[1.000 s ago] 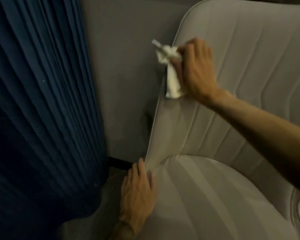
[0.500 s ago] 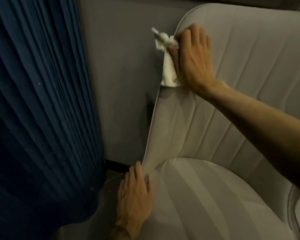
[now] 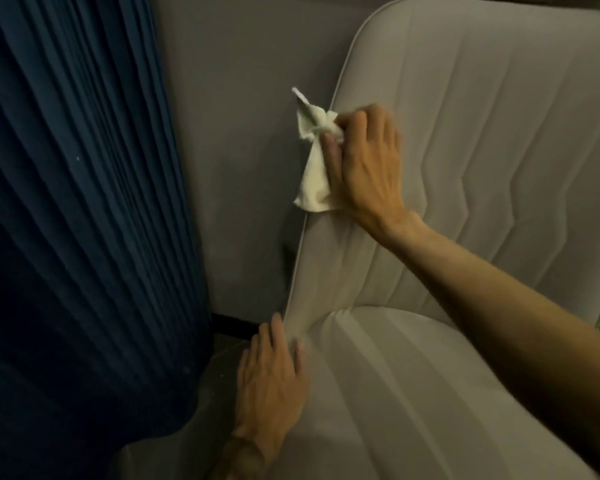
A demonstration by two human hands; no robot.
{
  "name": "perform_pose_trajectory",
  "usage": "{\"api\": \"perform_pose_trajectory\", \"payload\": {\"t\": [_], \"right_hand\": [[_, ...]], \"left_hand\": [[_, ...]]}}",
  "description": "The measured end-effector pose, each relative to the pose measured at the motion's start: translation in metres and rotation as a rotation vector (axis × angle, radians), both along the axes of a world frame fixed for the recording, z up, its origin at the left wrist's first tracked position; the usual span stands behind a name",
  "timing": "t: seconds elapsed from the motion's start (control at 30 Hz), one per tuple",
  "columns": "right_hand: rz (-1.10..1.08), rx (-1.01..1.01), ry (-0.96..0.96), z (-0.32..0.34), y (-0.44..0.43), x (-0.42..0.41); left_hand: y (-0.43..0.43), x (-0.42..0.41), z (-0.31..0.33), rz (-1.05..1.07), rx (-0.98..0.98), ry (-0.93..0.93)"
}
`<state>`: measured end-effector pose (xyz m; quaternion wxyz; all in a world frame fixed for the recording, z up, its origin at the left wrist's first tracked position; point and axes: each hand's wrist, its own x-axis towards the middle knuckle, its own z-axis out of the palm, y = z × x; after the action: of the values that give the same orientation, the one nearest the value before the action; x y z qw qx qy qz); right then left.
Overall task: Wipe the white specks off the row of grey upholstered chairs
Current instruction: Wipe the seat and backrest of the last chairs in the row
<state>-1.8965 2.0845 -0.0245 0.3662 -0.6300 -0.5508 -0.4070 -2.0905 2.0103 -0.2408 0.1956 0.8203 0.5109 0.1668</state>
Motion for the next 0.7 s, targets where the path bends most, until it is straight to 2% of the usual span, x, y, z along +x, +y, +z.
{"api": "perform_pose_trajectory", "payload": {"t": [0.1,0.17,0.23,0.3,0.4,0.5,0.57,0.63,0.7], "right_hand": [[0.073,-0.105,0.057,-0.057,-0.025,-0.022],[0.152,-0.261,-0.04,-0.09,-0.046,-0.031],[0.16,-0.32,-0.162,-0.097,-0.053,-0.028],[0.117,-0.237,-0.178,-0.08,-0.042,-0.021],[0.002,-0.081,-0.077,-0.049,-0.018,-0.017],[0.004,-0.043,0.061,-0.07,-0.02,-0.03],[0.114,-0.235,0.033,-0.12,-0.044,-0.052],[0.21,-0.538,-0.112,-0.173,-0.079,-0.078],[0.255,-0.638,-0.148,-0.193,-0.097,-0.085]], "left_hand": [[0.0,0.001,0.0,0.013,0.02,0.033],[0.0,0.0,0.001,0.005,-0.007,0.031],[-0.001,-0.002,0.004,-0.01,-0.043,0.015],[-0.001,-0.005,0.008,-0.03,-0.056,-0.021],[-0.007,-0.012,0.012,-0.047,-0.073,-0.072],[-0.019,-0.027,0.014,-0.079,-0.081,-0.047],[-0.029,-0.042,0.011,-0.075,-0.091,-0.036],[-0.04,-0.057,0.009,-0.042,-0.087,-0.001],[-0.051,-0.069,0.008,-0.011,-0.068,0.048]]}}
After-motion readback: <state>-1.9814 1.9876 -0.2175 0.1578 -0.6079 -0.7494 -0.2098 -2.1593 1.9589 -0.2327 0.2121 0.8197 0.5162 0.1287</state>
